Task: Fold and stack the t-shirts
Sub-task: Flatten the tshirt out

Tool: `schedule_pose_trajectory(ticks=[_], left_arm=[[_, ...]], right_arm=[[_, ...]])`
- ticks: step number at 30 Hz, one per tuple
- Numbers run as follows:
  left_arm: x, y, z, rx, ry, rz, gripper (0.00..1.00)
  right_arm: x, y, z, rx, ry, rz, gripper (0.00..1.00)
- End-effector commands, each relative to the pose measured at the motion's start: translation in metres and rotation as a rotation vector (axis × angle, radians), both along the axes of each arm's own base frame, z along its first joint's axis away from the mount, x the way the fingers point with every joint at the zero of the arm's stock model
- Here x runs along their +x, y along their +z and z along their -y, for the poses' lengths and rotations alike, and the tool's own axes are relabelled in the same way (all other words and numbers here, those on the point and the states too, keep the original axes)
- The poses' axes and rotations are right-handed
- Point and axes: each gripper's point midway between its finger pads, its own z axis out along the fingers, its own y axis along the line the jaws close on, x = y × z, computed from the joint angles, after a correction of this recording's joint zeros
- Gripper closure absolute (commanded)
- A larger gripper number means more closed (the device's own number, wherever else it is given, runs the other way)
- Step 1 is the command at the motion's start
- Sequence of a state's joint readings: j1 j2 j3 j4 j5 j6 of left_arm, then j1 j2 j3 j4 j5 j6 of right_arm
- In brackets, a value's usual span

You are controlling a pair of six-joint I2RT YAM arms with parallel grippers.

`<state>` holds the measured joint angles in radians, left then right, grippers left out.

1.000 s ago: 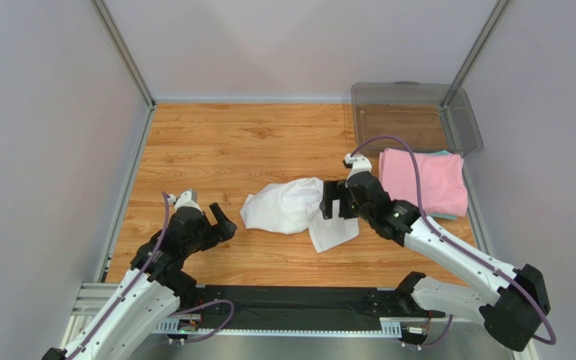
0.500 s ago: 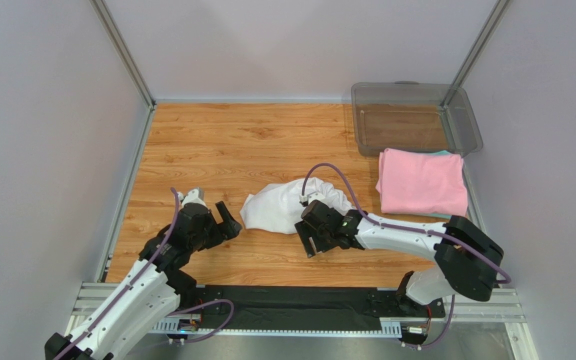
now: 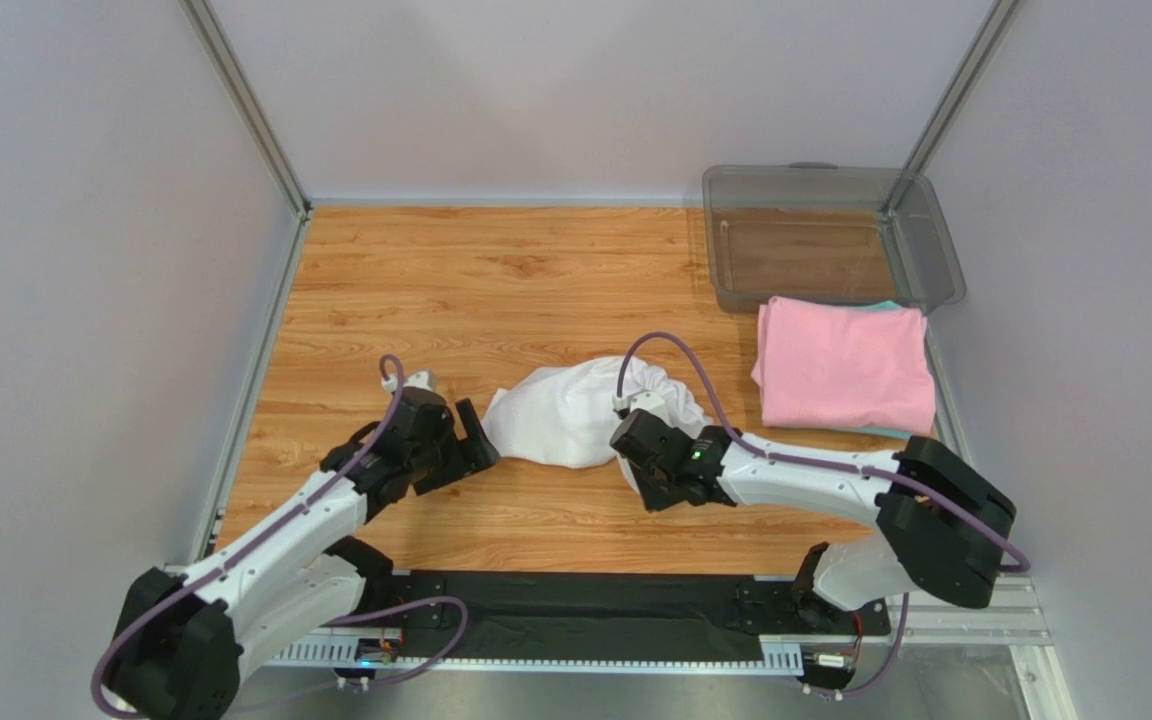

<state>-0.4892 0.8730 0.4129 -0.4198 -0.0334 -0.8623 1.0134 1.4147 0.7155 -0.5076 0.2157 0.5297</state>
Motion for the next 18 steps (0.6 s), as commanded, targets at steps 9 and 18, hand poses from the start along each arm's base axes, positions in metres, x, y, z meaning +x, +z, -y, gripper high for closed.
schedule_pose_trajectory(ticks=[9,18], left_arm=[[0.049,0.001,0.046,-0.05,-0.12,-0.006,0.5],[0.074,-0.01,0.059,0.003,-0.168,-0.062,1.0]], right_arm=[[0.021,0.061,0.023,0.125,-0.108,0.233,0.99],[0.029,0.077,0.034,0.143,-0.137,0.293,1.0]])
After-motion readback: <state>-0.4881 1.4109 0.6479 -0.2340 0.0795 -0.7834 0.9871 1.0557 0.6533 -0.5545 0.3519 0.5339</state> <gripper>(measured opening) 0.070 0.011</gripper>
